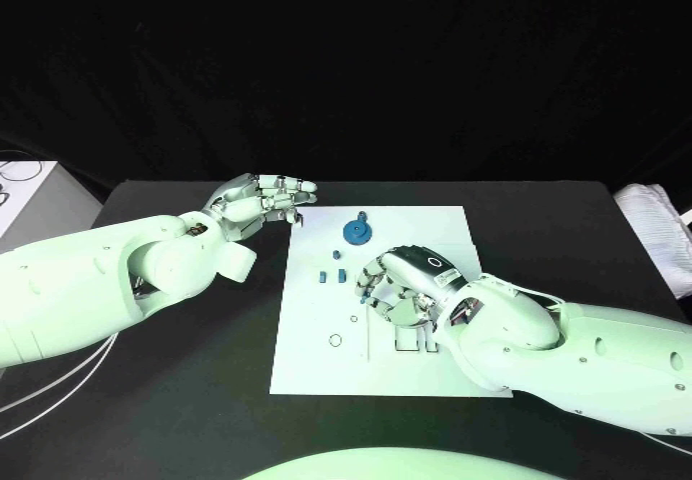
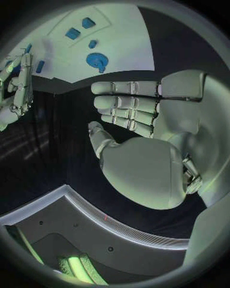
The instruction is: Assemble the parts on the task board
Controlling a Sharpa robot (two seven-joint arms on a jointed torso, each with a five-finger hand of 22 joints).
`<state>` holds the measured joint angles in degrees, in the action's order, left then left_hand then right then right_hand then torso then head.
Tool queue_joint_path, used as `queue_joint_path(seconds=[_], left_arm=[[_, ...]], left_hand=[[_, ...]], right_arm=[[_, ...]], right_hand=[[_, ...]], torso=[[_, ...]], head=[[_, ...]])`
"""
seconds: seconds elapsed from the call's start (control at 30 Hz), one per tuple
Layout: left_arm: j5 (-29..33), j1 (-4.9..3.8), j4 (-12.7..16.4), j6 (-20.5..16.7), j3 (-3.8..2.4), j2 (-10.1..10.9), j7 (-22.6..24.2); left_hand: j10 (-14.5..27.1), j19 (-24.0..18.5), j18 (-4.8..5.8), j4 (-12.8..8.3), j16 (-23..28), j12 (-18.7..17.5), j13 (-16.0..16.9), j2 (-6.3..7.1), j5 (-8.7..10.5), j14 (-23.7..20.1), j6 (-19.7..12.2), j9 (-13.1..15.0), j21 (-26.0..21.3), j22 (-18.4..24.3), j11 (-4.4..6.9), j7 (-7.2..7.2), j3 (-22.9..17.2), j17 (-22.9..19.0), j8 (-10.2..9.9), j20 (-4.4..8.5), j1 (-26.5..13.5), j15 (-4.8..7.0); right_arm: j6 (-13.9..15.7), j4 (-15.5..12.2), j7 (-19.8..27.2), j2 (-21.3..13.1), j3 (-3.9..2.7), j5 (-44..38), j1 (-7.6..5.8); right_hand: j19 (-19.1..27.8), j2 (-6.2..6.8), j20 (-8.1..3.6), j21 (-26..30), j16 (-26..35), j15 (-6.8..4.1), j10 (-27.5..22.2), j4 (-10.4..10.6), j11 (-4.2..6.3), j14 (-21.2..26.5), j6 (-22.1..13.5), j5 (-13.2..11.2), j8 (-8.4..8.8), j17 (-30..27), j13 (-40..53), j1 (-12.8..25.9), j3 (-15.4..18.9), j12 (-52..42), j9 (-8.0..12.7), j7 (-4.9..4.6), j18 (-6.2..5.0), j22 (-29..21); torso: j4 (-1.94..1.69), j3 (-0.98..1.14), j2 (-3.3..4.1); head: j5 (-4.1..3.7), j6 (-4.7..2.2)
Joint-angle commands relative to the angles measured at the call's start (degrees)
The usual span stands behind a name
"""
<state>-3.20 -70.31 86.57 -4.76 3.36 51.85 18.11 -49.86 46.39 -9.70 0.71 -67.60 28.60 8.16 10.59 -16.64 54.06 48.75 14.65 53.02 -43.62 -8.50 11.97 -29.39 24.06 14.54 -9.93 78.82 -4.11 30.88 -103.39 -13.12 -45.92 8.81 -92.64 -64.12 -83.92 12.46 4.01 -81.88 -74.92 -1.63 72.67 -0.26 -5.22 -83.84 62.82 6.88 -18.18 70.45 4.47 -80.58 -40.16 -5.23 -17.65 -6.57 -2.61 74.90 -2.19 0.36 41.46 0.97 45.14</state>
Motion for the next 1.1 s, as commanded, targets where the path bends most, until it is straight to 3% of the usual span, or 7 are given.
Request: queue_joint_path(seconds=[0.03, 0.2, 0.33, 0.67, 1.1], left_arm=[[-0.09, 0.04, 0.39, -0.56, -0.05, -0.29, 1.16], [-0.09, 0.04, 0.58, -0.62, -0.05, -0.49, 1.26], [-0.09, 0.05, 0.68, -0.61, -0.05, -0.55, 1.27], [-0.09, 0.05, 0.78, -0.42, -0.05, -0.59, 1.18], [-0.09, 0.05, 0.85, -0.11, -0.05, -0.34, 0.86]], left_hand=[[0.39, 0.53, -0.84, 0.07, 0.18, 0.24, -0.04, -0.08, 0.17, -0.03, -0.50, -0.08, -0.16, 0.08, -0.03, 0.08, 0.37, -0.08, -0.25, 0.04, -0.37, -0.28], [0.40, 0.55, -0.84, 0.07, 0.18, 0.27, -0.04, -0.10, 0.17, -0.03, -0.54, -0.08, -0.19, 0.10, -0.03, 0.09, 0.38, -0.08, -0.25, 0.04, -0.36, -0.28], [0.42, 0.57, -0.84, 0.10, 0.19, 0.30, -0.03, -0.12, 0.17, -0.03, -0.52, -0.07, -0.22, 0.13, -0.04, 0.09, 0.40, -0.09, -0.22, 0.03, -0.39, -0.29], [0.42, 0.57, -0.84, 0.10, 0.19, 0.30, -0.03, -0.12, 0.17, -0.03, -0.52, -0.07, -0.22, 0.13, -0.04, 0.09, 0.40, -0.09, -0.22, 0.03, -0.39, -0.29], [0.47, 0.61, -0.83, 0.15, 0.20, 0.38, -0.02, -0.13, 0.18, -0.03, -0.47, -0.05, -0.32, 0.20, -0.05, 0.09, 0.47, -0.11, -0.15, 0.01, -0.44, -0.30]], right_arm=[[-2.05, 0.50, -0.07, 0.94, 0.07, -2.01, 0.71], [-2.61, 0.97, -0.76, 1.83, 0.19, -2.77, 1.23], [-2.84, 1.14, -1.10, 2.29, 0.29, -3.02, 1.45], [-2.80, 1.64, -1.88, 3.18, 0.44, -3.55, 2.14], [-3.31, 2.40, -2.77, 3.76, 0.45, -4.92, 2.35]], right_hand=[[-2.05, -0.73, -0.18, 0.34, 0.08, -0.30, 2.80, -0.35, 2.54, -2.73, 0.29, 0.41, -0.19, -0.05, 2.38, 0.07, -0.07, -0.10, -0.06, -0.22, 0.31, 5.62], [-2.04, -0.75, -0.18, 0.34, 0.12, -0.29, 2.80, -0.39, 2.52, -2.71, 0.28, 0.47, -0.18, -0.13, 2.40, 0.11, -0.11, -0.07, -0.09, -0.24, 0.30, 5.62], [-2.04, -0.75, -0.18, 0.34, 0.12, -0.29, 2.80, -0.39, 2.52, -2.71, 0.28, 0.47, -0.18, -0.13, 2.40, 0.11, -0.11, -0.07, -0.09, -0.24, 0.30, 5.62], [-2.05, -0.76, -0.17, 0.30, 0.10, -0.28, 2.82, -0.43, 2.51, -2.71, 0.27, 0.54, -0.17, -0.13, 2.42, 0.18, -0.13, -0.04, -0.13, -0.25, 0.31, 5.66], [-2.02, -0.77, -0.16, 0.34, 0.08, -0.27, 2.82, -0.47, 2.50, -2.70, 0.26, 0.64, -0.16, -0.14, 2.45, 0.25, -0.16, 0.00, -0.17, -0.27, 0.30, 5.62]], torso=[[0.04, 0.03, 0.03], [-0.13, 0.00, 0.07], [-0.05, 0.06, 0.11], [-0.04, 0.09, 0.07], [-0.03, 0.03, 0.06]], head=[[1.17, 0.63], [1.70, 1.21], [2.31, 1.58], [2.63, 2.14], [2.69, 2.35]])
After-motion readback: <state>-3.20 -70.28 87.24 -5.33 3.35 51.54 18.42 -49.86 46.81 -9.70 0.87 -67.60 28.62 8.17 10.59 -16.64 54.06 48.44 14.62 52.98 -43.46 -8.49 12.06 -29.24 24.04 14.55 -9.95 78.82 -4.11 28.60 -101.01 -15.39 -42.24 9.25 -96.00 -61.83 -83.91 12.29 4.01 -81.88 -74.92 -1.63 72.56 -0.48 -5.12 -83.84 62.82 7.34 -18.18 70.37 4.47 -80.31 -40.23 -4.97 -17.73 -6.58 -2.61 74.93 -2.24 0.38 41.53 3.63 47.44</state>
